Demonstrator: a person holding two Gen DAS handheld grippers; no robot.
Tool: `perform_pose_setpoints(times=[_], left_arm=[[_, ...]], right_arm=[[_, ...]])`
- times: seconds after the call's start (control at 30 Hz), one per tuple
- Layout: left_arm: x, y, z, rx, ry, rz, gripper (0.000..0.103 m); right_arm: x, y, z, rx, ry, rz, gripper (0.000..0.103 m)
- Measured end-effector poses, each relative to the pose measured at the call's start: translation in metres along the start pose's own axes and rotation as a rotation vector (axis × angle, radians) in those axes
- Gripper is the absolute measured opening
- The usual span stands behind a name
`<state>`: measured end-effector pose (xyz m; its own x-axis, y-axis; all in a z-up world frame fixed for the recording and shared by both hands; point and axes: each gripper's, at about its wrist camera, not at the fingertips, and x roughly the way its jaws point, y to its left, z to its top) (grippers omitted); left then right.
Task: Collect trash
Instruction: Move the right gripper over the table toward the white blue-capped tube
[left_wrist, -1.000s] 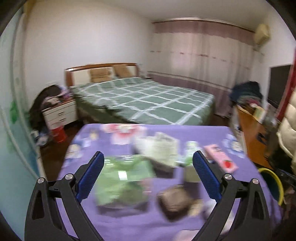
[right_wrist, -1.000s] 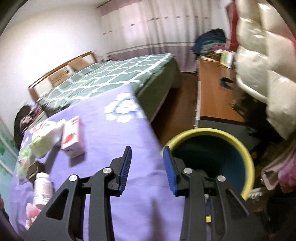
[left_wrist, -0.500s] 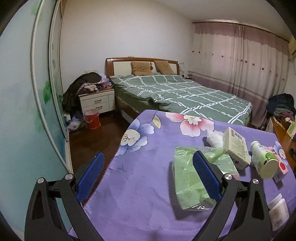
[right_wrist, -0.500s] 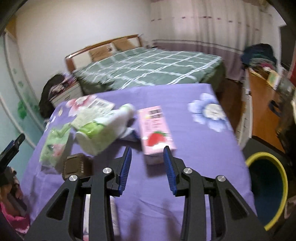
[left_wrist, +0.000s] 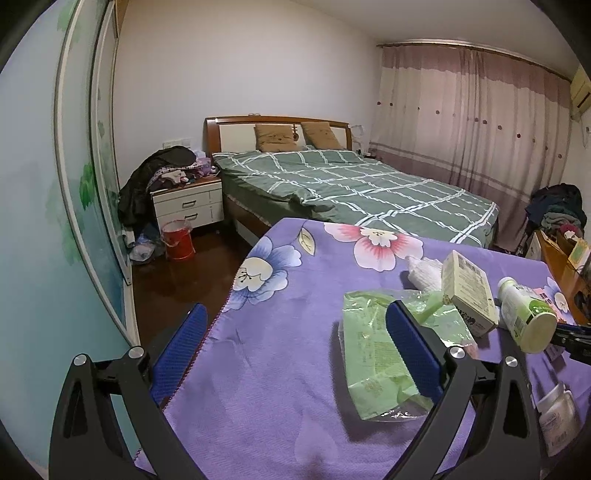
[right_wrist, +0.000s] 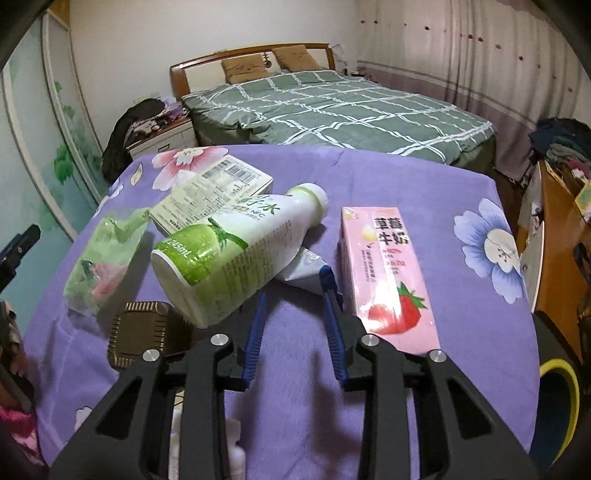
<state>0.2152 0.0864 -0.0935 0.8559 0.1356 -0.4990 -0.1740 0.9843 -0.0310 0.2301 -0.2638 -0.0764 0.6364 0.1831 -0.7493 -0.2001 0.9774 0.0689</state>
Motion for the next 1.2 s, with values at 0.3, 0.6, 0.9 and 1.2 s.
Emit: perform_pose_setpoints(times=[0.3, 0.6, 0.9, 1.2], left_arm=[[-0.003, -0.011, -0.001, 0.034, 0.001, -0.017, 0.096], [-0.003, -0.015, -0.002, 0.037, 0.005, -0.018, 0.096], [-0.003, -0.020, -0.003, 0.052, 0.010, -0.015, 0.097], [-0.001, -0.021, -0.002, 0.058, 0.016, -0.010, 0.097]], right_arm=[[0.017, 0.002, 0.013, -0.063, 0.005, -0.034, 0.029], [0.039, 0.011, 0.016, -0.138, 0.045, -0.014, 0.029], [0.048, 0.015, 0.013, -0.155, 0.065, -0.044, 0.029], [0.046, 0.008, 0.015, -0.120, 0.059, -0.011, 0.015]])
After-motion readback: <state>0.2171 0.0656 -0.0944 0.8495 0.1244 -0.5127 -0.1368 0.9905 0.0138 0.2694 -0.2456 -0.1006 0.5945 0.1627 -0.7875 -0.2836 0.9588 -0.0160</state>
